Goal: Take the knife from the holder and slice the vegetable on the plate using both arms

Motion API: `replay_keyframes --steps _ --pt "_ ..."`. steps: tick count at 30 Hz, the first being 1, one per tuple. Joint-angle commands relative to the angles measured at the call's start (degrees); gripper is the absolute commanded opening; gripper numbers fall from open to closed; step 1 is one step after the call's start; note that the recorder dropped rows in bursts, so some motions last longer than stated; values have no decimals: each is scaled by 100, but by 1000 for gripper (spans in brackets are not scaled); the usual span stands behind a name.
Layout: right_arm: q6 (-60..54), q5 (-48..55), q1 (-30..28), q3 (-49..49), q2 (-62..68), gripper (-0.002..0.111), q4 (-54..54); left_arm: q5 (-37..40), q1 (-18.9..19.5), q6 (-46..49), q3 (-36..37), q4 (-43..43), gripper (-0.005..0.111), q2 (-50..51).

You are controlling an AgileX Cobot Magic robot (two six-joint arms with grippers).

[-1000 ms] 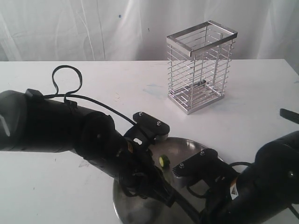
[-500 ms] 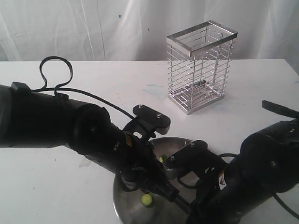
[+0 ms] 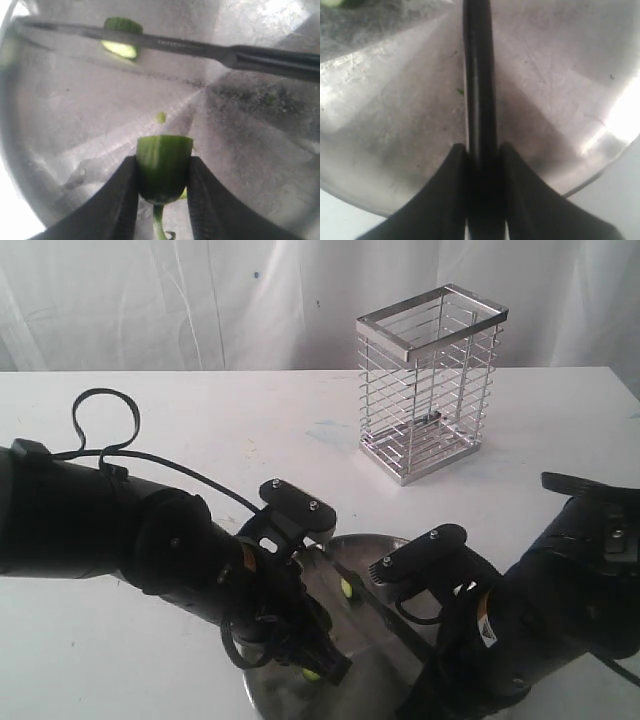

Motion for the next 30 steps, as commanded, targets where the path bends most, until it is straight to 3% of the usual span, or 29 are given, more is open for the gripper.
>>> replay_keyframes --steps 1,4,9,18,26,30 --pt "256 -198 -70 -37 -20 0 -110 -196 5 -28 56 -39 34 -49" --pt "452 -292 -70 -15 5 0 -110 -426 5 -28 56 -39 37 -13" --pt "1017 -734 -174 326 92 0 -98 -525 5 -163 56 -42 55 205" --pt "1186 -1048 -242 506 92 1 80 -657 5 -305 56 -52 56 281" --pt "1176 -1142 -242 506 92 31 128 -463 5 -377 44 -52 57 -4" --pt "1340 -1308 -242 506 92 37 128 -277 5 -354 44 -52 57 -405"
